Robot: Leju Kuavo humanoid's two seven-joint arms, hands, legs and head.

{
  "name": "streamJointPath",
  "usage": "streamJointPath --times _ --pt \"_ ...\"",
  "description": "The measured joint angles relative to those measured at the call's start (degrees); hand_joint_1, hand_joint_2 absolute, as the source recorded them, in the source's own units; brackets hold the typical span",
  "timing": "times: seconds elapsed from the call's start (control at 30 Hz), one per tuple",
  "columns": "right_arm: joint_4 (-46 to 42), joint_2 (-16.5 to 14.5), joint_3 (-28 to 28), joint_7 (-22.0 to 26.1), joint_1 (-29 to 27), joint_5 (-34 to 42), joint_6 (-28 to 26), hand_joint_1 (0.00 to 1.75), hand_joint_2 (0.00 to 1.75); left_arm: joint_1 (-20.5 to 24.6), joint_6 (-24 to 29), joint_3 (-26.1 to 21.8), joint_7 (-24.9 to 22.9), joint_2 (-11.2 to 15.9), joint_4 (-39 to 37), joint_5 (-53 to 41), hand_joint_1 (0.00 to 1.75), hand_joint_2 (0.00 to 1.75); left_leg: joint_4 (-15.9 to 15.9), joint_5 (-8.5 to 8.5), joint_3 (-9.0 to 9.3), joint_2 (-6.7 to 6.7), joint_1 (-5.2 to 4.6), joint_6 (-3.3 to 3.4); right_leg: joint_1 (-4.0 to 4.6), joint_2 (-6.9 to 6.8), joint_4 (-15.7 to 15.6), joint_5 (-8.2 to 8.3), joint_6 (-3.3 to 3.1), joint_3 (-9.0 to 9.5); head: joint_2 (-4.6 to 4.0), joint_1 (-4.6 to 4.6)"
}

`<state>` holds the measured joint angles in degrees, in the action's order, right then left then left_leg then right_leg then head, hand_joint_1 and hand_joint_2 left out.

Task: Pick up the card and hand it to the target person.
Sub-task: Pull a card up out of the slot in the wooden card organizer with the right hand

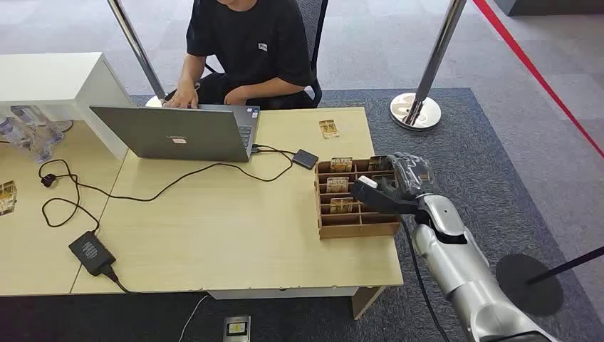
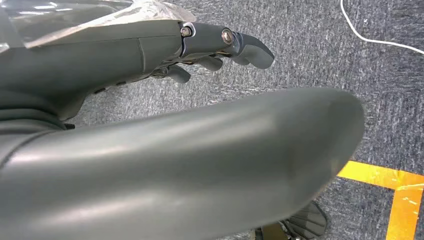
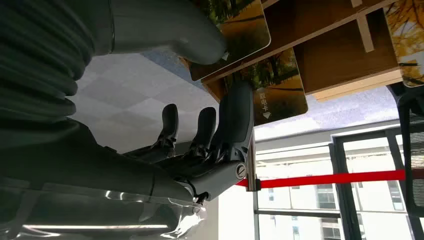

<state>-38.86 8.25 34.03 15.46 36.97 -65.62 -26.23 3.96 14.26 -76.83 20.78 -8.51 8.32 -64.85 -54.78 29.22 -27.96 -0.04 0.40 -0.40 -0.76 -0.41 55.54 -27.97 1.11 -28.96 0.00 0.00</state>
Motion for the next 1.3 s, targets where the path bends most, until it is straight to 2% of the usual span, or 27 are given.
streamJointPath --times 0.4,0.53,1.17,1.3 --pt "-0.33 0.62 0.5 -0.18 -0.39 0.77 -0.03 0.88 1.75 -0.06 0.12 -0.13 -0.08 0.05 0.0 -0.1 0.0 0.0 -0.01 -0.01 -0.04 0.0 0.0 0.01 0.0 0.01 -0.01 0.02 0.0 -0.04 0.0 0.0" --pt "-0.28 0.42 0.74 -0.13 -0.15 0.78 0.29 0.94 1.75 -0.04 0.19 -0.21 -0.15 0.05 0.01 -0.06 0.0 0.0 -0.01 -0.02 -0.06 0.02 0.01 0.0 0.01 0.02 -0.01 0.03 -0.01 -0.07 0.0 0.0" --pt "0.33 -0.35 1.49 -0.04 -0.36 1.58 0.35 1.0 1.75 -0.04 0.42 -0.57 -0.15 0.28 0.04 0.03 0.0 0.0 0.0 -0.03 -0.05 0.04 0.02 0.0 0.02 0.04 -0.01 0.04 -0.02 -0.07 0.0 0.0" --pt "0.47 -0.77 1.67 -0.05 -0.29 1.57 0.65 1.08 1.75 -0.11 0.48 -0.71 -0.21 0.31 0.04 0.13 0.0 0.0 0.0 -0.03 -0.07 0.06 0.03 -0.01 0.03 0.06 -0.02 0.06 -0.02 -0.08 0.0 0.0"
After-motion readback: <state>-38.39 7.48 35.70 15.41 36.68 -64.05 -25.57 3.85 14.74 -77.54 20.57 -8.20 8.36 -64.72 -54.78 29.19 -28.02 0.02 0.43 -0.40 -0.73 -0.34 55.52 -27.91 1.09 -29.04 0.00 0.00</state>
